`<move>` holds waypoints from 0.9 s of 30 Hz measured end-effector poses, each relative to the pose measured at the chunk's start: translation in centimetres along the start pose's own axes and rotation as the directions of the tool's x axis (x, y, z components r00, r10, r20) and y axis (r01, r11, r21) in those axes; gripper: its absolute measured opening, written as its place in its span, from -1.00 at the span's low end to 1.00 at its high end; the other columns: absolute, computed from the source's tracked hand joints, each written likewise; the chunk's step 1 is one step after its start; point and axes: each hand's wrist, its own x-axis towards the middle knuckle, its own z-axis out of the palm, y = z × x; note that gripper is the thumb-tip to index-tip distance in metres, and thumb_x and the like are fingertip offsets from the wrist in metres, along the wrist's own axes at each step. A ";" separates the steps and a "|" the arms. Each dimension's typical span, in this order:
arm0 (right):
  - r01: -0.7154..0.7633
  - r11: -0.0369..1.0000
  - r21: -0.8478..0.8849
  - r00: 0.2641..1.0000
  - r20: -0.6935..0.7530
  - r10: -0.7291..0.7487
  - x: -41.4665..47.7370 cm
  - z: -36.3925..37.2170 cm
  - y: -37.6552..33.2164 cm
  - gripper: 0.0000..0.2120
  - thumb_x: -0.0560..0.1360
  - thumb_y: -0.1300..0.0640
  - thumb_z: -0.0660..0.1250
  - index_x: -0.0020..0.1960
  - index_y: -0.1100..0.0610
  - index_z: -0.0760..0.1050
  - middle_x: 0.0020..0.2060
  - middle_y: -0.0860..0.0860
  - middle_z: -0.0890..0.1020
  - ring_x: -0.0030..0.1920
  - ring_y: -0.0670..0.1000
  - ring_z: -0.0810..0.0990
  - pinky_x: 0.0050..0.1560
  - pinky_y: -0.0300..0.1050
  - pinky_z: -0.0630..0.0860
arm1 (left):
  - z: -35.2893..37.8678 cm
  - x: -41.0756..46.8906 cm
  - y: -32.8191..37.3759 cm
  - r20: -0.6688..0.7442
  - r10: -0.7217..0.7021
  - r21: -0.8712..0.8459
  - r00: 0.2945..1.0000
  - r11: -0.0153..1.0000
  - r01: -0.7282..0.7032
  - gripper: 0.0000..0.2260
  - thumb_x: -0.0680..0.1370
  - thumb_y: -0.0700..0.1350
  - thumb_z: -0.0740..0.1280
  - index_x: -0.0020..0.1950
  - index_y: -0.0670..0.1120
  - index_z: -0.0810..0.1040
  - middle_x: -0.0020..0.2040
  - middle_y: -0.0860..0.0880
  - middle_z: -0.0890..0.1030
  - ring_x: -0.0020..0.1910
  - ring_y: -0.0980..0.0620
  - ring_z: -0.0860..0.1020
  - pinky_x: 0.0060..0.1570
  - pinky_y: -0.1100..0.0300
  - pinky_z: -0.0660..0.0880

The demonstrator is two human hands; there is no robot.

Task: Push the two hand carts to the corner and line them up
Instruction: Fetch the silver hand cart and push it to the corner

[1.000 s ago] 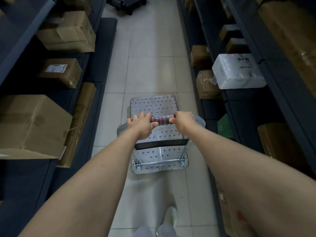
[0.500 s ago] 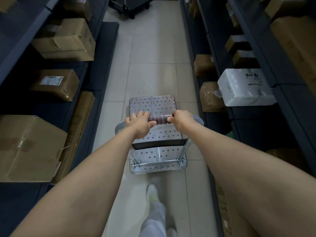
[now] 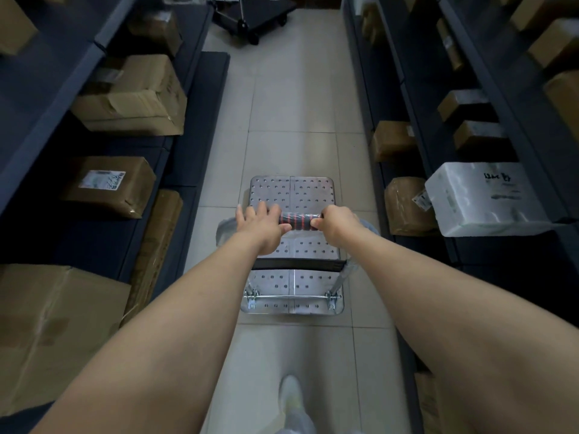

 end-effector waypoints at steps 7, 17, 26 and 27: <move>0.002 1.000 -0.007 1.000 0.000 -0.002 4.5 -2.4 -2.7 -0.69 0.58 -0.07 0.23 0.16 0.15 0.45 -0.05 0.11 0.57 -0.02 0.12 0.56 -0.01 -0.01 0.52 | -2.7 5.3 -1.4 -0.007 -0.025 -0.015 1.000 1.000 0.024 -0.66 0.64 0.10 0.05 0.34 -0.04 0.25 0.36 -0.16 0.30 0.42 -0.22 0.22 0.47 -0.24 -0.12; 0.047 0.998 -0.033 0.998 0.030 -0.046 11.5 -6.9 -5.6 -0.69 0.60 -0.06 0.20 0.18 0.15 0.45 -0.07 0.11 0.55 -0.09 0.11 0.54 -0.14 -0.06 0.46 | -6.7 12.8 -3.0 -0.023 -0.046 -0.022 0.999 0.999 0.046 -0.66 0.64 0.09 0.06 0.36 -0.02 0.24 0.36 -0.15 0.29 0.42 -0.20 0.21 0.47 -0.23 -0.13; 0.081 0.996 -0.047 0.994 0.083 -0.077 19.0 -11.9 -8.3 -0.66 0.60 -0.07 0.18 0.19 0.18 0.42 -0.10 0.11 0.48 -0.11 0.12 0.47 -0.15 -0.05 0.41 | -11.4 21.1 -4.5 0.021 -0.035 -0.086 0.999 0.996 0.037 -0.66 0.63 0.08 0.09 0.38 0.01 0.25 0.36 -0.15 0.27 0.41 -0.22 0.18 0.46 -0.19 -0.19; 0.083 0.995 -0.048 0.993 0.086 -0.079 19.9 -12.4 -8.5 -0.66 0.61 -0.07 0.18 0.20 0.18 0.41 -0.09 0.11 0.48 -0.11 0.12 0.47 -0.15 -0.05 0.42 | -11.8 22.0 -4.5 0.012 -0.034 -0.090 0.999 0.995 0.035 -0.66 0.63 0.08 0.09 0.37 0.01 0.26 0.35 -0.15 0.28 0.41 -0.22 0.18 0.46 -0.19 -0.19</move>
